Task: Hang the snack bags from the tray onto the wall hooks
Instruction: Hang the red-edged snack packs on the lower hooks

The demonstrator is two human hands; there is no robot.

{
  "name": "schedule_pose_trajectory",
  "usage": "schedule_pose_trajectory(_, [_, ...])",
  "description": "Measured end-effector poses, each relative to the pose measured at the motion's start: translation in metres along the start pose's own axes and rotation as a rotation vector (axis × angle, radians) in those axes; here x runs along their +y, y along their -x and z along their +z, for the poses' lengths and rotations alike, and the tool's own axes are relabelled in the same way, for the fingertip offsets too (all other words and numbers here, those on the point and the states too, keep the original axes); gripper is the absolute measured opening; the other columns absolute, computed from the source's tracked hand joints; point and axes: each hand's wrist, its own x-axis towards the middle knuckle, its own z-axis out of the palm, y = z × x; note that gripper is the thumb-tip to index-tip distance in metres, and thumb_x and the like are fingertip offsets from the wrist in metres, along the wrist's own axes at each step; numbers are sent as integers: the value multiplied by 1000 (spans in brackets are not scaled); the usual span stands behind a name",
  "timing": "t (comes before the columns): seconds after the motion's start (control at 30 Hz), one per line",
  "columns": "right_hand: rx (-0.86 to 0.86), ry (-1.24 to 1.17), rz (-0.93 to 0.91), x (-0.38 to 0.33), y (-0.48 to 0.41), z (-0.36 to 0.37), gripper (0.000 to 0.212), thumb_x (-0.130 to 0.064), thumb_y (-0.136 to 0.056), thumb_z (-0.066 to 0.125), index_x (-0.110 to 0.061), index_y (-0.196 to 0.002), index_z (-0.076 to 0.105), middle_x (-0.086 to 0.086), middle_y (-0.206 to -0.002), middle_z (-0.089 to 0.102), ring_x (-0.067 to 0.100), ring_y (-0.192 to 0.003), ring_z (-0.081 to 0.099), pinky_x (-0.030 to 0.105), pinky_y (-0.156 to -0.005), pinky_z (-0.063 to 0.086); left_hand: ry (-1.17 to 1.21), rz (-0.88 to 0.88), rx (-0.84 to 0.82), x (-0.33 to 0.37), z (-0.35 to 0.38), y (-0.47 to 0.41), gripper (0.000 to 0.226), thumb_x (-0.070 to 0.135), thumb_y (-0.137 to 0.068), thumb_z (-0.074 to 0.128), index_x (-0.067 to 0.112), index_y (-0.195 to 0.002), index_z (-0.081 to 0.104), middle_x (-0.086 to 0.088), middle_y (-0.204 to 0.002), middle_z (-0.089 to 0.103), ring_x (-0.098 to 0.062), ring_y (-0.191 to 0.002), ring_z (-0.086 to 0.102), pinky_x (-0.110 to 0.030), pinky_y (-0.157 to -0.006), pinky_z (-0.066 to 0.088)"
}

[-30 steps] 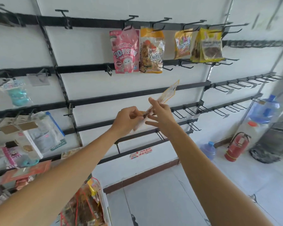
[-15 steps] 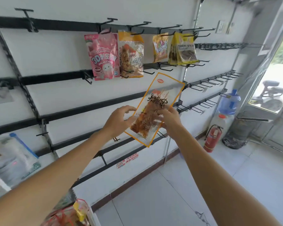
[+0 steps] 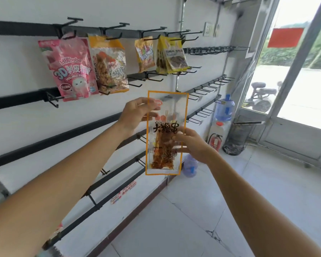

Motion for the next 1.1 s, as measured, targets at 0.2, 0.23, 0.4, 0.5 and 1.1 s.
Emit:
schedule_pose_trajectory(0.2, [59,3,-49,5,-23,-34,12,-2,-96,57,-13,-96,63,10,-89,63,24,-83,61,37,-82,56,-96,22,21,-1,25,-32,8,14,-88,73,14,-84,65,-4,-86,77,-18,-69,71,-31,-72,54])
schedule_pose_trajectory(0.23, [79,-8,-86,1,-29,-39,9,-6,-95,60,-13,-99,64,11,-90,65,24,-84,62,39,-85,55,-100,29,27,-1,26,-37,8,13,-88,73,13,-85,65,-5,-88,77,-18,-69,70,-31,-72,54])
schedule_pose_trajectory(0.4, [137,-143,-311,-45,-70,-76,10,-14,-94,65,-12,-105,65,7,-95,73,19,-83,67,31,-80,56,-129,41,63,3,48,-76,7,12,-89,71,11,-87,64,-13,-94,76,-20,-71,69,-34,-75,54])
schedule_pose_trajectory(0.5, [109,-129,-368,-73,-96,-95,6,-11,-91,68,-8,-96,65,7,-90,73,20,-80,69,32,-79,56,-123,44,111,5,61,-97,6,8,-90,69,10,-87,64,-11,-90,76,-18,-67,68,-28,-68,56])
schedule_pose_trajectory(1.1, [-104,-29,-459,-108,-219,-141,9,-8,-99,58,0,-101,60,9,-85,73,19,-69,68,28,-67,54,-444,185,217,6,70,-190,14,15,-93,66,6,-104,69,0,-84,76,-18,-76,70,-30,-72,55])
